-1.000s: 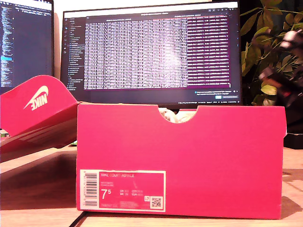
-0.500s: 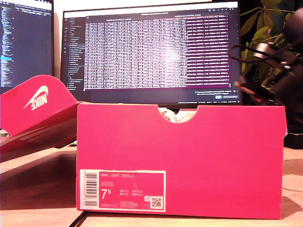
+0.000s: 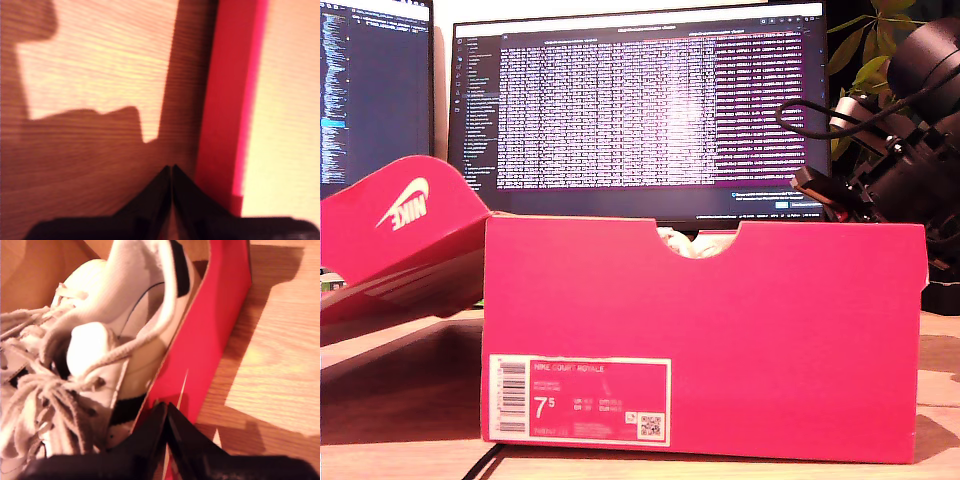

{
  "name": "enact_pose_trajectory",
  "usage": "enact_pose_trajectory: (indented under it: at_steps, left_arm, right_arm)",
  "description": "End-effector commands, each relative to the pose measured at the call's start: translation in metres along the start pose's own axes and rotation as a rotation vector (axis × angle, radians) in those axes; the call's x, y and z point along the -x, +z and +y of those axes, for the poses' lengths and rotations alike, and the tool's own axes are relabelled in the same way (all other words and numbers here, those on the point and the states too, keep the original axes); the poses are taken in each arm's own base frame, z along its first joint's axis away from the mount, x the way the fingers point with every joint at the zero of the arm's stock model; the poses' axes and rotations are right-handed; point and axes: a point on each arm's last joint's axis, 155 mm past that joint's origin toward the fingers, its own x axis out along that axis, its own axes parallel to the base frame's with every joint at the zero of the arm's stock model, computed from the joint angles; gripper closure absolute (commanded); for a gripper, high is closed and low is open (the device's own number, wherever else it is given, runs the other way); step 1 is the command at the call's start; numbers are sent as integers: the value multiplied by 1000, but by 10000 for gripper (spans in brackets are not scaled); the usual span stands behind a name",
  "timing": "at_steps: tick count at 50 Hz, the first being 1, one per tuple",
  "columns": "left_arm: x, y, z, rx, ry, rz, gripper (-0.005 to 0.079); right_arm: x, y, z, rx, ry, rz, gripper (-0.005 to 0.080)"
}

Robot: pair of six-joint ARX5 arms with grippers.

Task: Close the red shoebox by pushing the lid with your left arm and holding the box in place with your right arm

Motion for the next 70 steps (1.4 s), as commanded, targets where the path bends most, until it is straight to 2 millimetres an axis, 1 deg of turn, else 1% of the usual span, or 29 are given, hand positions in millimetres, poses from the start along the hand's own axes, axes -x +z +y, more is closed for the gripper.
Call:
enact_pose_trajectory:
  at_steps: [1,8,16,26,32,46,54,56,60,67,70]
  left_arm:
    - [0,10,-14,-34,-44,-5,761]
    - [11,27,-36,-59,-104,-21,761]
    - [28,44,-63,-93,-154,-31,761]
    - [50,56,-96,-148,-215,-49,761]
    - [60,58,-119,-181,-266,-49,761]
    - [79,48,-181,-300,-392,-30,761]
    - [84,35,-216,-370,-453,-1,761]
    - [84,32,-223,-386,-464,10,761]
    - [81,24,-238,-414,-484,38,761]
    - [73,7,-264,-476,-521,86,761]
    - [71,2,-275,-525,-543,91,761]
  right_arm:
    - [-7,-3,14,19,40,15,764]
    - [-8,-3,15,21,41,16,764]
    - [-8,-3,15,21,41,15,764]
    - [-8,-3,15,21,41,15,764]
    - [-8,-3,15,21,42,15,764]
    - [-8,-3,15,21,42,15,764]
    - [-8,-2,14,24,38,13,764]
    - [-7,-1,10,26,21,7,764]
    - [-6,4,-4,18,-35,-9,764]
    - [4,15,-33,-1,-113,-26,764]
    - [10,21,-49,-18,-161,-30,764]
